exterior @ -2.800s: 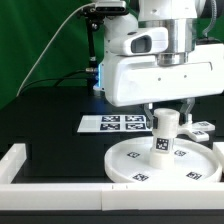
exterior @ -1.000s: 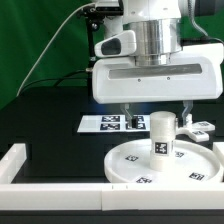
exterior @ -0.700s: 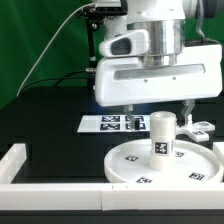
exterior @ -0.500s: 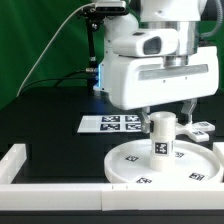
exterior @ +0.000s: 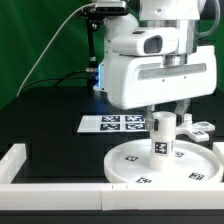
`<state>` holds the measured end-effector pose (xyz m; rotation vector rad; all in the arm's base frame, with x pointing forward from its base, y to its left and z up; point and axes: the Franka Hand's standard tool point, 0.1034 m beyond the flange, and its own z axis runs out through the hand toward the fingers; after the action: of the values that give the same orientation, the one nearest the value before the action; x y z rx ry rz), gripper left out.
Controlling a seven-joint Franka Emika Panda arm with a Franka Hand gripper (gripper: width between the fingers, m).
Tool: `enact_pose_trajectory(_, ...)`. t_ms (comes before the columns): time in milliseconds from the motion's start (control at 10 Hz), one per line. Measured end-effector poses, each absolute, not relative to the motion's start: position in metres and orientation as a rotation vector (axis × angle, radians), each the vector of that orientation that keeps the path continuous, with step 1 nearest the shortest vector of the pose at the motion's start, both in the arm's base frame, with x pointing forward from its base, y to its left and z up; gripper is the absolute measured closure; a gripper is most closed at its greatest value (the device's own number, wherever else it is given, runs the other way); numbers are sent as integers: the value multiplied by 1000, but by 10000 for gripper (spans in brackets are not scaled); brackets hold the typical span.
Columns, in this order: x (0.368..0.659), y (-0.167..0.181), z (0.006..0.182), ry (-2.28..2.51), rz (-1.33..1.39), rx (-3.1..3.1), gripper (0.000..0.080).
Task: Assemble round table
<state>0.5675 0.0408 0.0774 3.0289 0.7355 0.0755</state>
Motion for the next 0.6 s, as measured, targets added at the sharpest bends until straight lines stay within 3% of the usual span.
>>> enact_pose_trajectory(400,568,42,77,171,280,3111,395)
enact_pose_trajectory(600,568,38,77,-369,291,3137,395)
